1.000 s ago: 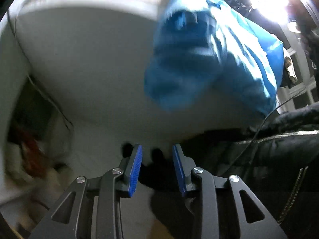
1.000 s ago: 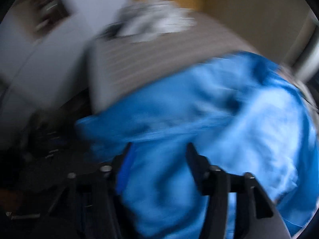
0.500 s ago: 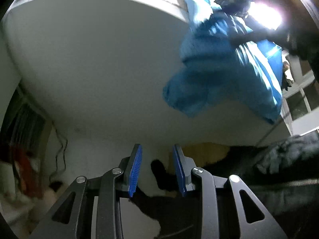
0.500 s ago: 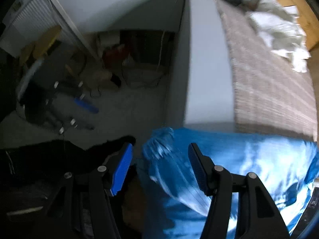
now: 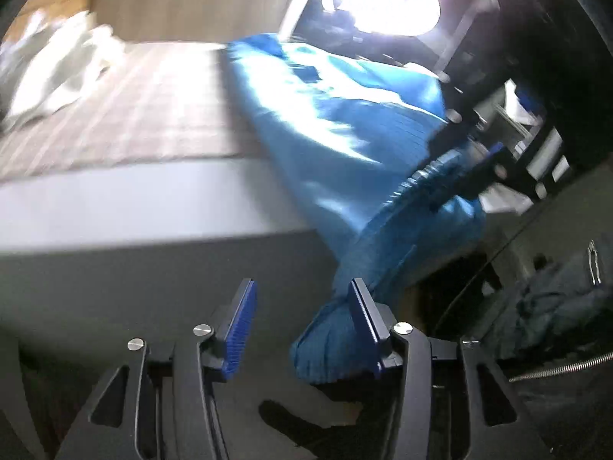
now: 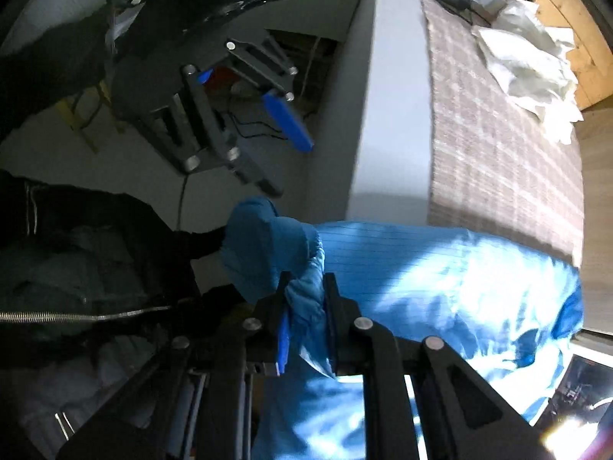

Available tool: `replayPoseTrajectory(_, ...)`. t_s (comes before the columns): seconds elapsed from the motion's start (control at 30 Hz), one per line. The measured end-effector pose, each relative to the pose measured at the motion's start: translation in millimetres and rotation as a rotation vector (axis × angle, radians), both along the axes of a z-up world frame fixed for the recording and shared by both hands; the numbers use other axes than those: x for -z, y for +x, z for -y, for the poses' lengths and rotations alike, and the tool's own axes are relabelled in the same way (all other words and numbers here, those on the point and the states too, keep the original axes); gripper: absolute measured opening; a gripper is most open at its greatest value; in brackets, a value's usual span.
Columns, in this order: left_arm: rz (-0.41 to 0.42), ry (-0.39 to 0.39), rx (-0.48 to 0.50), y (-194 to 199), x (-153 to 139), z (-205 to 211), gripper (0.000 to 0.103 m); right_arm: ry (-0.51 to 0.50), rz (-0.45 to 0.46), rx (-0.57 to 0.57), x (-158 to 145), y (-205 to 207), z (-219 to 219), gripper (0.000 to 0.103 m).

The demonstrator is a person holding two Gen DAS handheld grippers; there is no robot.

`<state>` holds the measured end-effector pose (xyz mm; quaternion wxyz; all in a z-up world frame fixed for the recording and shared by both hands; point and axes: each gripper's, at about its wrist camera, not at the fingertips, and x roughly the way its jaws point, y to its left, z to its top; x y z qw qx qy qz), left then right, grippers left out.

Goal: Fold clothes

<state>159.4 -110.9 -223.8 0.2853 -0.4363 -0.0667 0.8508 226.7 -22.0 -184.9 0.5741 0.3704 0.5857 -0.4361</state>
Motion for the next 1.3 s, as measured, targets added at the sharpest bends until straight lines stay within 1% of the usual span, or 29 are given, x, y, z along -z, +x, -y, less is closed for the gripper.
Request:
replayPoseTrajectory(0.07,0.003,-0.002,0.052,-6.7,1.7,-10.7,0.047,-0.006,-0.01,0.013,-7.9,-7.1,-2.5,0.015)
replayPoseTrajectory(0.13,0.02,0.008,0.084,-12.2,8.6,-17.5,0.047,-0.01,-0.028,0.013,-14.7,-11.0,-3.1,0.015)
replayPoseTrajectory(0.27,0.051,0.074,0.119,-9.3,19.9,-23.6,0.047,-0.019,-0.041,0.031,-26.1,-17.7,-3.9,0.015)
replayPoseTrajectory(0.3,0.058,0.084,0.124,-8.7,23.6,-25.5,0.047,-0.025,-0.044,0.033,-28.6,-18.7,-2.8,0.015)
replayPoseTrajectory(0.4,0.082,0.071,0.117,-8.8,37.4,-30.1,0.046,-0.032,-0.042,0.034,-34.8,-21.5,0.4,0.015)
replayPoseTrajectory(0.47,0.094,0.09,0.098,-9.1,42.1,-27.9,0.045,-0.026,-0.049,0.023,-36.3,-22.5,-2.1,0.015)
replayPoseTrajectory(0.57,0.091,0.162,0.102,-12.3,38.3,-31.3,0.045,-0.014,-0.053,0.006,-35.9,-19.3,-7.1,0.015)
replayPoseTrajectory(0.7,0.042,0.16,0.167,-15.6,25.0,-59.0,0.045,-0.016,-0.061,-0.026,-33.5,-10.9,-5.1,0.015)
replayPoseTrajectory(0.8,0.02,0.213,0.18,-14.7,15.6,-70.1,0.044,-0.033,-0.062,-0.047,-33.6,-0.9,-5.4,0.015)
replayPoseTrajectory(0.83,0.012,0.222,0.169,-15.9,12.4,-73.4,0.038,-0.04,-0.064,-0.057,-33.7,0.4,-7.9,0.015)
replayPoseTrajectory(0.87,0.009,0.22,0.152,-16.7,10.2,-76.8,0.029,-0.044,-0.07,-0.069,-32.9,1.4,-10.1,0.015)
replayPoseTrajectory(0.93,0.005,0.233,0.119,-12.0,5.9,-79.7,0.019,-0.046,-0.088,-0.088,-30.7,1.7,-14.1,0.015)
replayPoseTrajectory(1.0,0.002,0.252,0.089,-5.2,1.9,-80.3,0.018,-0.043,-0.104,-0.091,-28.8,-0.4,-18.2,0.015)
replayPoseTrajectory(1.03,-0.004,0.25,0.075,-2.7,0.4,-80.1,0.018,-0.042,-0.111,-0.089,-28.2,-2.3,-20.1,0.015)
replayPoseTrajectory(1.13,-0.019,0.204,0.002,10.4,-3.2,-79.6,0.01,-0.058,-0.135,-0.071,-28.7,-9.9,-25.2,0.015)
replayPoseTrajectory(1.2,-0.028,0.222,-0.036,19.2,-6.9,-74.7,0.009,-0.092,-0.143,-0.075,-32.4,-8.8,-27.8,0.015)
replayPoseTrajectory(1.23,-0.035,0.231,-0.053,22.2,-8.5,-70.7,0.005,-0.115,-0.143,-0.09,-35.0,-4.1,-30.3,0.015)
replayPoseTrajectory(1.27,-0.042,0.218,-0.071,23.7,-8.8,-68.4,0.006,-0.141,-0.142,-0.112,-37.9,2.6,-33.4,0.015)
replayPoseTrajectory(1.3,-0.046,0.175,-0.099,24.0,-9.3,-72.1,0.005,-0.168,-0.141,-0.135,-40.8,9.4,-36.6,0.015)
